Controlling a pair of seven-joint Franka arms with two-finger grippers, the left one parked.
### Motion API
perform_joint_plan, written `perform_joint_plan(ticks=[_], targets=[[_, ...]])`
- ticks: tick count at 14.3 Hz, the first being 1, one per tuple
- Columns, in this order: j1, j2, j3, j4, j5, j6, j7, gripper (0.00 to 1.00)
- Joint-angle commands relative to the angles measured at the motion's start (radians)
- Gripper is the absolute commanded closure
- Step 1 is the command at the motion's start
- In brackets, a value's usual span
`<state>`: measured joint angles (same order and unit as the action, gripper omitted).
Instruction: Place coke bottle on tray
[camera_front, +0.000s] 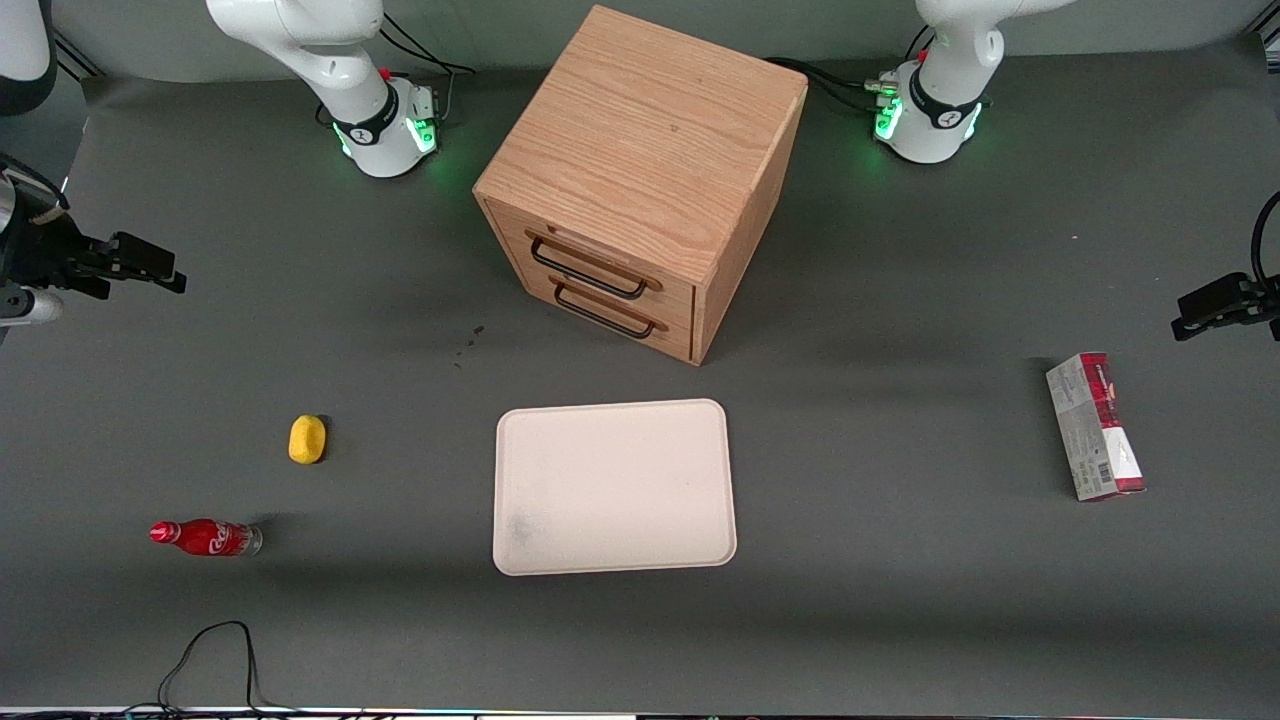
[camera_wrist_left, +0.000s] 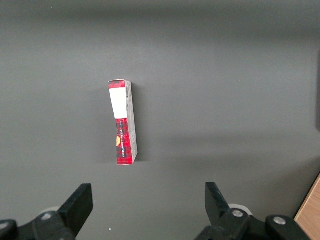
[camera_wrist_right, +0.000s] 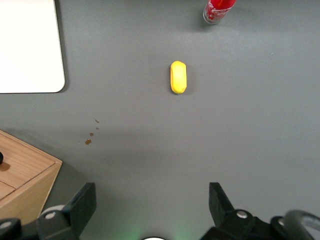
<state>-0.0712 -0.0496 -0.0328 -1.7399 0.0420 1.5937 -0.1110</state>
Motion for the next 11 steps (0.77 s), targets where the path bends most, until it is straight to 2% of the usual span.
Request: perform_joint_plan(ticks=[1,11], targets=[[-0.016,0.013,0.014,0.037,0.032,-0.035,-0.022,0.0],[-0.001,0.013,0.017,0.079,0.018,-0.1,-0.015,0.0]])
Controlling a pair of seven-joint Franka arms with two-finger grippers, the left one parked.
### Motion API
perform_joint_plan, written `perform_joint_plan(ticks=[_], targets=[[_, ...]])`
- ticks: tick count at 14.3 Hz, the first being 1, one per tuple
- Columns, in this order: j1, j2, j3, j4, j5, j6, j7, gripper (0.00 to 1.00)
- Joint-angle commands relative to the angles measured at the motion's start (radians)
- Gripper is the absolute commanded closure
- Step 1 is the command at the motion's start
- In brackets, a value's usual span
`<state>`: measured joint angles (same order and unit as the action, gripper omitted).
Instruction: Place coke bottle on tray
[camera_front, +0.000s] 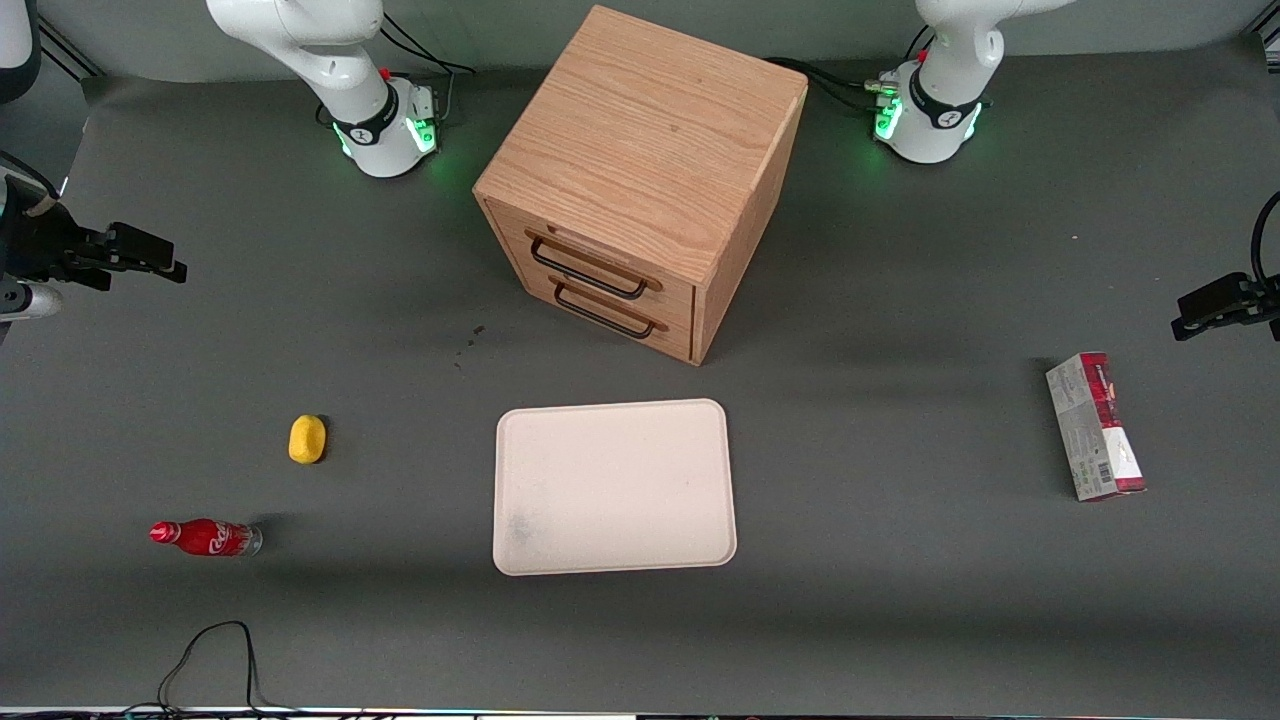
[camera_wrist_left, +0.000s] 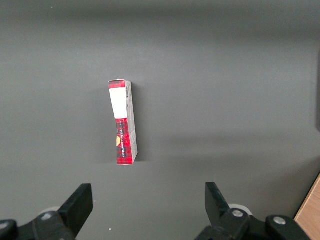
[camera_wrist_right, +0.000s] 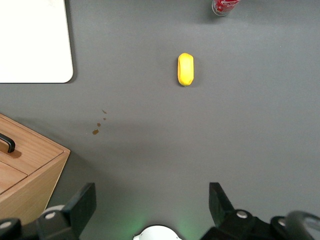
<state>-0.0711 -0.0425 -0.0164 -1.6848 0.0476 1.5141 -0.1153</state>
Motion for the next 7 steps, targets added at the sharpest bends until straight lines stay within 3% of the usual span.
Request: perform_joint_plan(ticks=[1,5,7], targets=[[-0.001,0.006,0.001,0.023,0.012,-0.02,-0.011,0.0],[-0.002,0.006,-0.002,0.025,0.003,-0.02,-0.015,0.0],[-0.012,0.012,-0.01,0.028,-0.052,-0.02,-0.021,0.0]])
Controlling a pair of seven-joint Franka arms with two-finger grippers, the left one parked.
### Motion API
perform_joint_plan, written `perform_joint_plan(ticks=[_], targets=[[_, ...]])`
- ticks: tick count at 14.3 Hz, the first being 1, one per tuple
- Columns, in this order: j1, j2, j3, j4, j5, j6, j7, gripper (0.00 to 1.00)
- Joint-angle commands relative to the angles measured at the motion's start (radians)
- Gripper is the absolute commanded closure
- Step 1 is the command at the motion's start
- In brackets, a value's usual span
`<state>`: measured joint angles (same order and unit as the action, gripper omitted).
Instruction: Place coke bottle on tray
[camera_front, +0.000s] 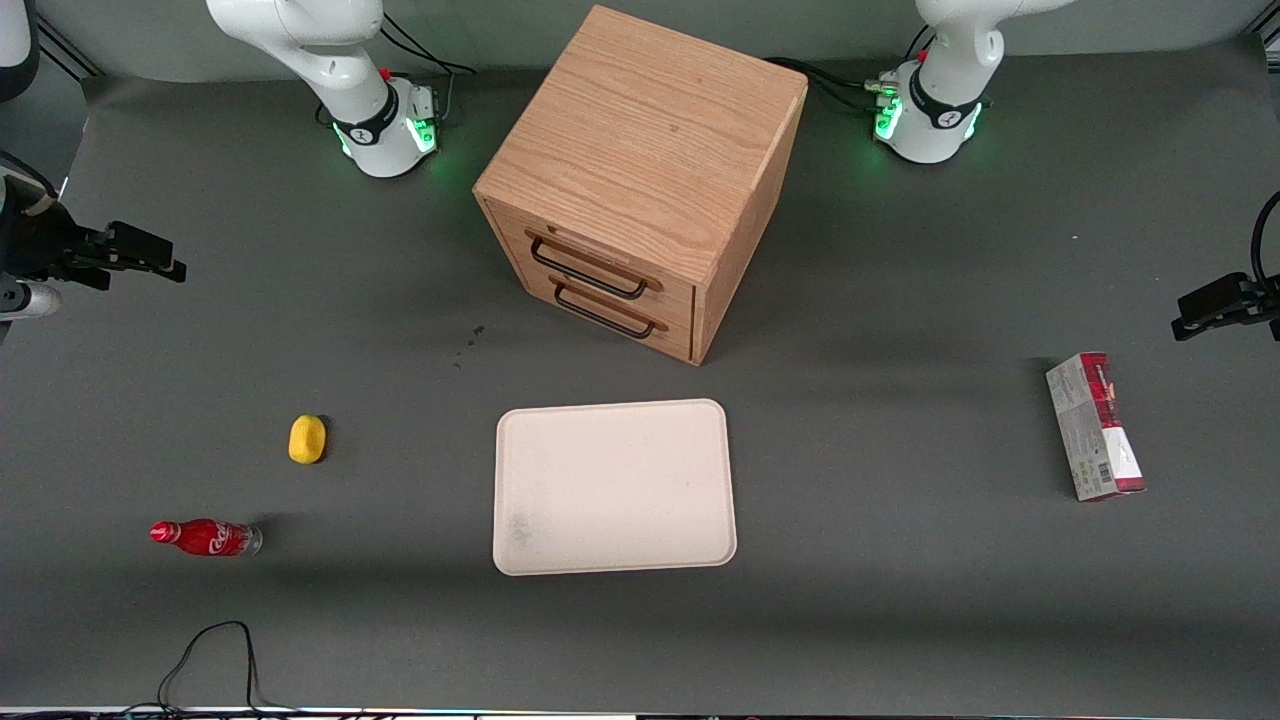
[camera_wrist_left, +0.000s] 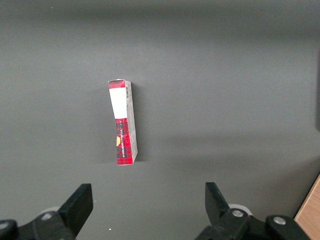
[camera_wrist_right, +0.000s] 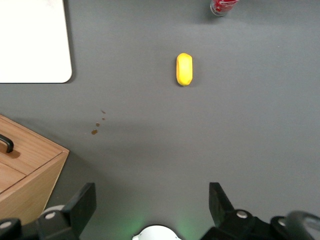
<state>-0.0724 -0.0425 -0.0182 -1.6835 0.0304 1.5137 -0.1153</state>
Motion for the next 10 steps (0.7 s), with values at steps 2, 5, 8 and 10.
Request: perform_joint_plan(ticks=[2,5,8,10], targets=[[-0.038,0.053,-0.015,0.083,-0.044,-0.02,-0.131,0.0],[-0.119,0.203,-0.045,0.267,-0.075,-0.052,-0.302,0.0],[-0.165,0.415,-0.049,0.56,-0.069,-0.148,-0.311,0.0],[-0.165,0.434,-0.051,0.596,-0.07,-0.155,-0.313,0.0]])
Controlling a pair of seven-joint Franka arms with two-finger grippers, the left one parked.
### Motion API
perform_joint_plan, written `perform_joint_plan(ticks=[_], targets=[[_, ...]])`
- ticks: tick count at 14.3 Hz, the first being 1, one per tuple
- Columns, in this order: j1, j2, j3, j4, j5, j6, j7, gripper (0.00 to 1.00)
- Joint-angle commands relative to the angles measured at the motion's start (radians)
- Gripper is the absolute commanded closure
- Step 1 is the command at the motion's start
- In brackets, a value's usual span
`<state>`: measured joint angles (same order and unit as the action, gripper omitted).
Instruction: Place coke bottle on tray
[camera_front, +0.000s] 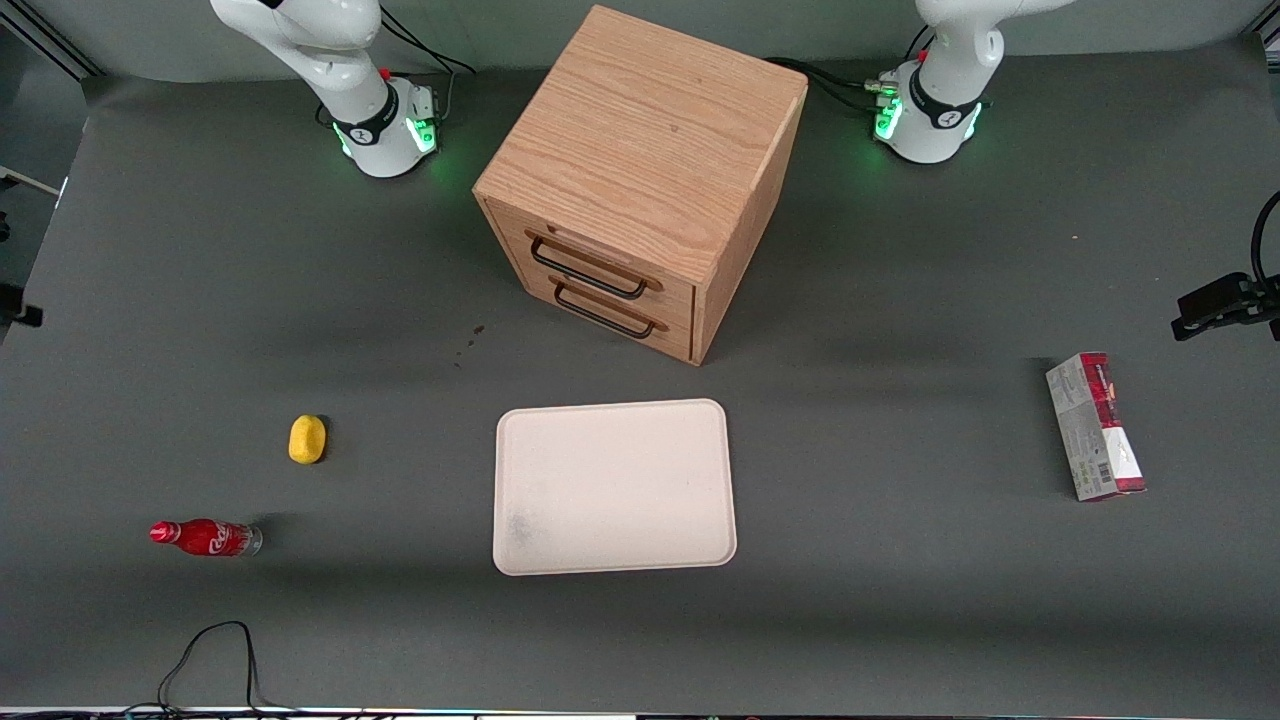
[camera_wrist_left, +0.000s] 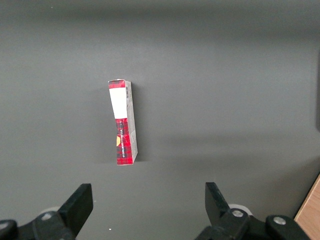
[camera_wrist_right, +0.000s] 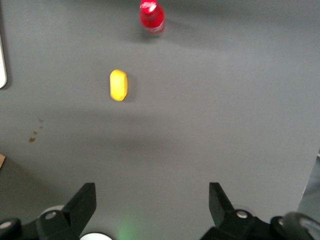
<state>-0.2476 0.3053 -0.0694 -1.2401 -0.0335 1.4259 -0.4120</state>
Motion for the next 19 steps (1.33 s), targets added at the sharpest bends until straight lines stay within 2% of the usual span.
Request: perform_joint_plan(ticks=[1,7,11,13,15,19], targets=[[0.01,0.084,0.0,0.153,-0.009,-0.067,-0.017,0.0],[0.011,0.115,0.006,0.16,-0.011,-0.038,-0.002,0.0],[0.024,0.274,0.029,0.18,0.0,0.152,0.027,0.0],[0.022,0.374,0.083,0.24,-0.002,0.209,0.079,0.0],[0.024,0.474,0.1,0.326,-0.002,0.243,0.113,0.0],[0.024,0.549,0.12,0.332,-0.005,0.343,0.125,0.0]])
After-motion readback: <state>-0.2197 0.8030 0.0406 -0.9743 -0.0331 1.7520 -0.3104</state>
